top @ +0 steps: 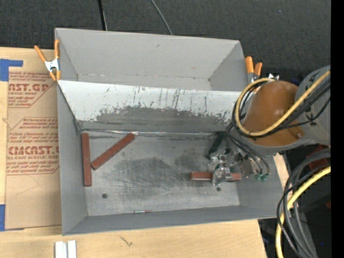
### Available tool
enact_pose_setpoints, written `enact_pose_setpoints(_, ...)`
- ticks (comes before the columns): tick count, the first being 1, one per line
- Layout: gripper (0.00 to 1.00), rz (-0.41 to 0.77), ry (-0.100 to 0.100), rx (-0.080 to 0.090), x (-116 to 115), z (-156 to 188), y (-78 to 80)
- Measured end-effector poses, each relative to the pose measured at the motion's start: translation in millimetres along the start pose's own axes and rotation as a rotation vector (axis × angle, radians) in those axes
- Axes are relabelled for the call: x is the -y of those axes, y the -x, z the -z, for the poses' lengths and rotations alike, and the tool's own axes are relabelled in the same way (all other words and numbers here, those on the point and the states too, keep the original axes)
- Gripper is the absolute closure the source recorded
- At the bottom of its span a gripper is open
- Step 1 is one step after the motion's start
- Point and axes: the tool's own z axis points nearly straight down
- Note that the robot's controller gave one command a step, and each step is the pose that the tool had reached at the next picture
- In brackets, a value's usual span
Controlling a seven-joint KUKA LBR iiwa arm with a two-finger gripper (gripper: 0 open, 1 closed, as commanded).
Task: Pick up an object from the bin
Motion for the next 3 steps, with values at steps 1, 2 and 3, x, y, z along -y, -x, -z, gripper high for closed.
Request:
enact_pose_setpoints(1, 1.0, 0.034, -0.002, 0.011, 1, 53, 4.2)
enact_pose_setpoints(2, 1.0, 0.067, -0.002, 0.01, 5, 38, 8.4)
enact_pose_setpoints(3, 1.0, 0.077, -0.001, 0.008, 5, 71, 8.8)
